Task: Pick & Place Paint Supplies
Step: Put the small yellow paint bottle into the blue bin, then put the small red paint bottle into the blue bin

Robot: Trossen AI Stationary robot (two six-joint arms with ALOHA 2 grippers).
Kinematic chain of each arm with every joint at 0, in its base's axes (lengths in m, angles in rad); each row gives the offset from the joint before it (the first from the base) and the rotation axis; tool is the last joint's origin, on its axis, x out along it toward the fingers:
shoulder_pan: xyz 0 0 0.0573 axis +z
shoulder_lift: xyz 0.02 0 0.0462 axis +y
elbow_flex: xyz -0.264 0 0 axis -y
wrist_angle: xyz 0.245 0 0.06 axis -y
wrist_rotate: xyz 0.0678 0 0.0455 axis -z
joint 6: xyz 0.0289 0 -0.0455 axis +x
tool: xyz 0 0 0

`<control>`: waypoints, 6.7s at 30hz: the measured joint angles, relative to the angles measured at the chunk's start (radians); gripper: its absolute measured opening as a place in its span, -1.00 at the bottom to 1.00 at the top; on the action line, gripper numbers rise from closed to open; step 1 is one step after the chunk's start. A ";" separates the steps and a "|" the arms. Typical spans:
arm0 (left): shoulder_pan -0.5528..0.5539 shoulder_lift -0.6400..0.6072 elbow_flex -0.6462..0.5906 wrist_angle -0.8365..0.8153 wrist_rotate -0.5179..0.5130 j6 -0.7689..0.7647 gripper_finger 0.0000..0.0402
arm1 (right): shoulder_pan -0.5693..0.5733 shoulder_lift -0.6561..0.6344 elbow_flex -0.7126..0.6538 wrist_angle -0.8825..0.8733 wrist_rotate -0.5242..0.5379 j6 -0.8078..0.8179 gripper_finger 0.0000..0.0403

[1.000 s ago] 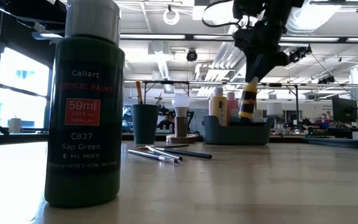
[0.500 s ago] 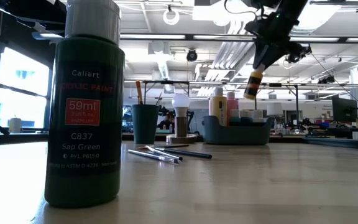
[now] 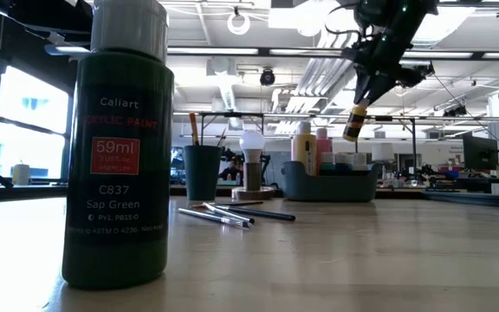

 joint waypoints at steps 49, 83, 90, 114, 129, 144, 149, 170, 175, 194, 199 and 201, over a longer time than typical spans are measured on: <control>0.000 0.000 0.000 0.001 -0.126 0.022 -0.29 | -0.196 0.340 0.000 0.143 -0.166 -0.089 -0.41; 0.000 0.000 0.000 0.000 -0.125 0.023 -0.29 | -0.196 0.387 0.002 0.205 -0.171 -0.090 -0.17; 0.000 0.000 0.000 0.000 -0.125 0.023 -0.29 | -0.196 0.314 0.009 0.197 -0.171 -0.094 -0.20; 0.000 0.000 0.000 -0.047 -0.122 -0.037 -0.29 | 0.174 -0.166 -0.264 0.453 -0.302 -0.247 -0.74; 0.000 0.000 0.000 -0.076 -0.123 -0.094 -0.29 | 0.555 -0.201 -0.892 1.622 -0.257 -0.192 -0.99; 0.000 0.000 0.000 -0.077 -0.126 -0.086 -0.29 | 0.616 -0.200 -0.916 1.626 -0.167 -0.423 -0.99; 0.000 0.000 0.000 -0.074 -0.174 -0.075 -0.29 | 0.616 -0.200 -0.915 1.631 -0.044 -0.448 -0.99; 0.000 0.000 0.000 -0.072 -0.220 -0.142 -0.29 | 0.616 -0.200 -0.915 1.620 -0.059 -0.297 -0.99; 0.000 0.000 0.000 -0.073 -0.251 -0.140 -0.29 | 0.616 -0.200 -0.914 1.607 -0.058 -0.298 -0.99; 0.000 0.000 0.000 -0.074 -0.236 -0.114 -0.31 | 0.616 -0.200 -0.914 1.638 -0.052 -0.318 -0.99; 0.000 0.000 0.000 -0.073 -0.216 -0.178 -0.50 | 0.616 -0.200 -0.914 1.631 -0.058 -0.291 -0.99; 0.000 0.000 0.000 -0.074 -0.215 -0.190 -0.59 | 0.616 -0.200 -0.914 1.631 -0.058 -0.288 -0.99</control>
